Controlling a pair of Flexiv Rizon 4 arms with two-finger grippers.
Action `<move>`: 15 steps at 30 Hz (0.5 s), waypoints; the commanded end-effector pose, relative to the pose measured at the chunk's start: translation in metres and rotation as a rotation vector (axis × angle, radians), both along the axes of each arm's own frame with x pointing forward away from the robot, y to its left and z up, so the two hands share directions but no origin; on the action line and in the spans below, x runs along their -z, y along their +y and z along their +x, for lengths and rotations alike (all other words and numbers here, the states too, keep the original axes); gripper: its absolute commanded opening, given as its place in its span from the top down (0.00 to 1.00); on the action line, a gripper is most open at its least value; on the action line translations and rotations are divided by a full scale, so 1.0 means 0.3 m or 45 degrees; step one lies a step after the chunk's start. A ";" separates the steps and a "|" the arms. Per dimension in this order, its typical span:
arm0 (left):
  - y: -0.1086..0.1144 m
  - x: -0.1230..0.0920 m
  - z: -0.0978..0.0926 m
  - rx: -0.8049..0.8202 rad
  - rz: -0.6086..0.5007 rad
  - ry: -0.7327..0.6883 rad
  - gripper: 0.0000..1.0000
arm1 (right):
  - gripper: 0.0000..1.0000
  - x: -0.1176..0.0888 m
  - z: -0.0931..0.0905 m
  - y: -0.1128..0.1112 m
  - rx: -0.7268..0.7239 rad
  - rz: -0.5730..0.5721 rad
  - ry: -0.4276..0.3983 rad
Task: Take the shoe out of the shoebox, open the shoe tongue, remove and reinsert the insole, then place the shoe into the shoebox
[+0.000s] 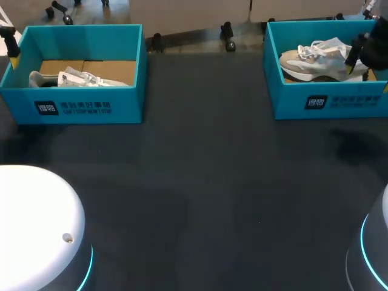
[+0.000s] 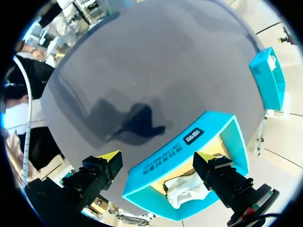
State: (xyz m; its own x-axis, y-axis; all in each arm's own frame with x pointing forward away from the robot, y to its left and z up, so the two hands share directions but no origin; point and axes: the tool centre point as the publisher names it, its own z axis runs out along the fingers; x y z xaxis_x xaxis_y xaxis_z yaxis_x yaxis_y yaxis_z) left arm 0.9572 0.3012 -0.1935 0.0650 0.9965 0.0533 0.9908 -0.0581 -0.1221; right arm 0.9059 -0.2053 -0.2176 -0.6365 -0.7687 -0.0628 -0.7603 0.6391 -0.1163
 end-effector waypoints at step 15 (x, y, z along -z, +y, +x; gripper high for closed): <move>0.001 -0.003 0.001 0.000 0.001 0.001 0.00 | 0.00 -0.046 0.110 -0.122 1.027 0.319 -0.164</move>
